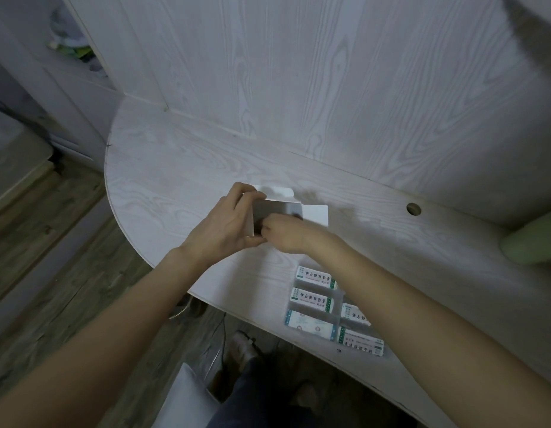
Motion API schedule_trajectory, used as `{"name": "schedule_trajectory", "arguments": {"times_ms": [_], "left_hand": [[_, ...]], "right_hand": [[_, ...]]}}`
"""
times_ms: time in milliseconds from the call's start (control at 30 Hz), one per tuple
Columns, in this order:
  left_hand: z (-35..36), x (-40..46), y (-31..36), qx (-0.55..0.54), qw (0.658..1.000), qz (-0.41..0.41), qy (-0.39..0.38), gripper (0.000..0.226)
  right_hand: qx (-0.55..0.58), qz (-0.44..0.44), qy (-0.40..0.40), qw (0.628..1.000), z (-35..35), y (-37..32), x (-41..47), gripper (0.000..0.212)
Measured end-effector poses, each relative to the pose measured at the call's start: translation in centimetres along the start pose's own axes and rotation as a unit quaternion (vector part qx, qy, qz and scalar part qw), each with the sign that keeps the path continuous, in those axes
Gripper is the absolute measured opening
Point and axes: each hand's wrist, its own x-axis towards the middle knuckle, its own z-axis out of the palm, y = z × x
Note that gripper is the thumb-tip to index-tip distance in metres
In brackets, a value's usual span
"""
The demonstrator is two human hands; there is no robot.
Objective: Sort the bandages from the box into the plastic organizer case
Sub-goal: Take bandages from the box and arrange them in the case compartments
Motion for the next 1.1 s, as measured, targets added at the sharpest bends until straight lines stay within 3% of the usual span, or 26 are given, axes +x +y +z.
{"name": "schedule_trajectory", "arguments": {"times_ms": [133, 267, 367, 567, 700, 833, 967, 1100], "left_hand": [[0.0, -0.5, -0.1, -0.009, 1.0, -0.002, 0.006, 0.069], [0.1, -0.5, 0.0, -0.026, 0.999, -0.008, 0.018, 0.071], [0.1, -0.5, 0.1, -0.029, 0.999, -0.005, 0.027, 0.07], [0.1, -0.3, 0.4, -0.008, 1.0, 0.004, 0.025, 0.069], [0.2, -0.3, 0.4, 0.016, 0.999, 0.04, 0.004, 0.071], [0.4, -0.2, 0.3, -0.004, 0.999, 0.029, 0.036, 0.067], [0.7, -0.2, 0.2, -0.039, 0.997, 0.01, 0.065, 0.06], [1.2, 0.0, 0.2, -0.044, 0.997, -0.004, 0.06, 0.066]], "right_hand": [[0.056, -0.025, 0.009, 0.998, -0.4, -0.3, -2.1, 0.027], [-0.01, -0.074, 0.043, 0.996, 0.8, 0.1, -2.0, 0.019], [0.004, -0.11, 0.083, 0.99, 1.1, 0.6, -1.6, 0.015], [0.249, -0.089, 0.153, 0.952, 2.3, 1.2, -1.6, 0.019], [0.461, -0.056, 0.154, 0.872, 1.9, 0.9, -1.6, 0.02], [0.441, -0.025, 0.25, 0.862, 1.6, 0.4, -0.9, 0.033], [0.415, 0.002, 0.31, 0.856, 2.0, -0.5, -0.3, 0.029], [0.429, 0.03, 0.362, 0.827, 2.2, -1.1, -0.5, 0.039]]}}
